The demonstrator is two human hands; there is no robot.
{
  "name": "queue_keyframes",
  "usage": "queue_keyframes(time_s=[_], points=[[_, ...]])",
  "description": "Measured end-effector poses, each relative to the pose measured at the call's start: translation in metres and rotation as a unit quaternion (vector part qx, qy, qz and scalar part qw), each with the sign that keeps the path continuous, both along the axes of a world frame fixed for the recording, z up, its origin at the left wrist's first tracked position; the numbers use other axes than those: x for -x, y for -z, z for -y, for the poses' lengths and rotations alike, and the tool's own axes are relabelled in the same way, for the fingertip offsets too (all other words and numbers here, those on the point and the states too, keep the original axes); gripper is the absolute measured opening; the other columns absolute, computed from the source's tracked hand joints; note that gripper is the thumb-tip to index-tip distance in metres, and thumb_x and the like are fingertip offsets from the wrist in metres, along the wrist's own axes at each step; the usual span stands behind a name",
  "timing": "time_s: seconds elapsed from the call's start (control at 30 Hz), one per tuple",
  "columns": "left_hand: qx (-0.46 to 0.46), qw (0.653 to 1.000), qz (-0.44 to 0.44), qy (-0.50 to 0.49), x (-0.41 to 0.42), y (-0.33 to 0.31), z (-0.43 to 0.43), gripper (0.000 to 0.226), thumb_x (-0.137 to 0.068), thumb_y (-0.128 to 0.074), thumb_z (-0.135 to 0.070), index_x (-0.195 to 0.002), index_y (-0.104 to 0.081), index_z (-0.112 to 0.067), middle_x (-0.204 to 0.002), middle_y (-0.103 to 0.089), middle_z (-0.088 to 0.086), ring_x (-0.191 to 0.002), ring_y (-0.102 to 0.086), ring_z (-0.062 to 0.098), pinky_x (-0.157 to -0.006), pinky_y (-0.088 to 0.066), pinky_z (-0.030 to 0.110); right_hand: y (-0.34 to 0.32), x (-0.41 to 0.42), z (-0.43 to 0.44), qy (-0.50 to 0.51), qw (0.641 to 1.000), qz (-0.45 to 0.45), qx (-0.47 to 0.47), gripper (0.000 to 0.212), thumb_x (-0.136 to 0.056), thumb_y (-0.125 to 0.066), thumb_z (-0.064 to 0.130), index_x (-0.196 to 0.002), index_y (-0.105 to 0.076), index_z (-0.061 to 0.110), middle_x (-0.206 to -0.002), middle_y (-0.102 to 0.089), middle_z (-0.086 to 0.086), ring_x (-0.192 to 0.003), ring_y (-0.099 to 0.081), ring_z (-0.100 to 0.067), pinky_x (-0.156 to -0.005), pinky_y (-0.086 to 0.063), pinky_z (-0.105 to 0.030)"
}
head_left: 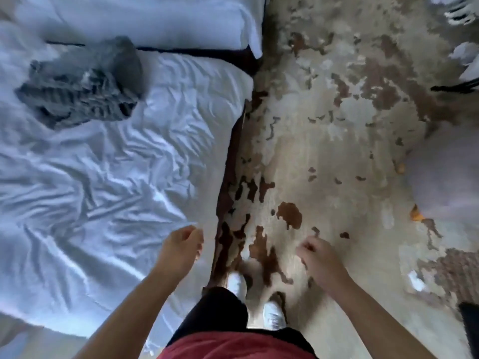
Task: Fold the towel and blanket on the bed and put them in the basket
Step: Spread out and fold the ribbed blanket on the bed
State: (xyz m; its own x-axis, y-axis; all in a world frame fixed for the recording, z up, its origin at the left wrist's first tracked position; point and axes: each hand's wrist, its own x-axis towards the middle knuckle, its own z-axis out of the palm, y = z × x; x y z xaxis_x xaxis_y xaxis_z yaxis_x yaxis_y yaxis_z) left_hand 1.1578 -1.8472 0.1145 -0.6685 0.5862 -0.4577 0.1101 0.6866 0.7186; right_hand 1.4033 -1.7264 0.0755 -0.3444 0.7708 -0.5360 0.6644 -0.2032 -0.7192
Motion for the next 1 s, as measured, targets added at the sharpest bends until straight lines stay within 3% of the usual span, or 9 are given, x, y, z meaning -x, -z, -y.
queue_keyframes(time_s=[0.1,0.23,0.4,0.57,0.73,0.87,1.0], points=[[0.035,0.994,0.004,-0.107,0.046,0.023,0.024,0.035,-0.088,-0.050,-0.019,-0.054,-0.053,-0.012,-0.048,-0.054,-0.002,-0.050,-0.052,0.017,-0.060,-0.043,0.031,-0.004,0.105,-0.055,-0.101,0.994,-0.029,-0.018,0.026,-0.083,-0.058,0.019,-0.060,-0.048,0.011,-0.049,-0.045,0.008,-0.042,-0.040,-0.002,-0.050,-0.032,-0.023],[0.066,0.973,0.056,-0.212,0.100,0.064,0.040,0.037,-0.088,-0.050,-0.010,-0.051,-0.053,-0.011,-0.044,-0.053,0.000,-0.043,-0.048,0.015,-0.054,-0.041,0.028,-0.014,0.256,-0.103,-0.206,0.975,-0.074,-0.029,0.024,-0.085,-0.058,0.019,-0.075,-0.051,-0.002,-0.064,-0.048,-0.008,-0.060,-0.047,-0.021,-0.060,-0.034,-0.030],[0.135,0.942,0.127,-0.280,0.166,0.092,0.010,0.039,-0.084,-0.056,-0.018,-0.045,-0.054,-0.014,-0.041,-0.057,0.001,-0.041,-0.054,0.017,-0.052,-0.044,0.025,-0.024,0.383,-0.138,-0.302,0.951,-0.058,-0.045,0.027,-0.083,-0.055,0.028,-0.074,-0.049,0.003,-0.060,-0.045,0.000,-0.054,-0.042,-0.012,-0.052,-0.031,-0.028],[0.034,0.951,0.128,-0.281,0.266,0.073,-0.093,0.035,-0.086,-0.053,-0.012,-0.051,-0.051,-0.011,-0.044,-0.052,-0.003,-0.046,-0.048,0.018,-0.052,-0.037,0.025,-0.018,0.435,-0.186,-0.312,0.950,-0.014,-0.012,0.027,-0.082,-0.054,0.026,-0.060,-0.040,0.018,-0.054,-0.039,0.005,-0.050,-0.036,-0.010,-0.053,-0.029,-0.027],[-0.053,0.952,0.078,-0.292,0.374,0.034,-0.176,0.033,-0.086,-0.048,-0.018,-0.054,-0.053,-0.014,-0.050,-0.057,-0.004,-0.051,-0.051,0.014,-0.055,-0.041,0.025,0.013,0.464,-0.234,-0.282,0.954,0.094,0.047,0.024,-0.077,-0.059,0.023,-0.053,-0.054,0.022,-0.050,-0.052,0.002,-0.054,-0.050,-0.015,-0.059,-0.039,-0.028],[-0.067,0.925,0.089,-0.362,0.445,0.039,-0.201,0.031,-0.088,-0.047,-0.016,-0.058,-0.054,-0.011,-0.054,-0.056,-0.002,-0.052,-0.050,0.016,-0.059,-0.041,0.028,0.031,0.552,-0.281,-0.356,0.929,0.098,0.029,0.031,-0.082,-0.059,0.022,-0.053,-0.047,0.021,-0.048,-0.049,0.004,-0.052,-0.048,-0.014,-0.059,-0.039,-0.030],[-0.040,0.883,0.139,-0.446,0.494,0.067,-0.209,0.026,-0.090,-0.050,-0.017,-0.068,-0.063,-0.011,-0.061,-0.060,0.000,-0.049,-0.050,0.014,-0.052,-0.040,0.025,0.042,0.681,-0.321,-0.407,0.911,0.056,0.048,0.022,-0.089,-0.058,0.029,-0.073,-0.055,0.014,-0.063,-0.058,0.001,-0.059,-0.055,-0.015,-0.063,-0.044,-0.032]])
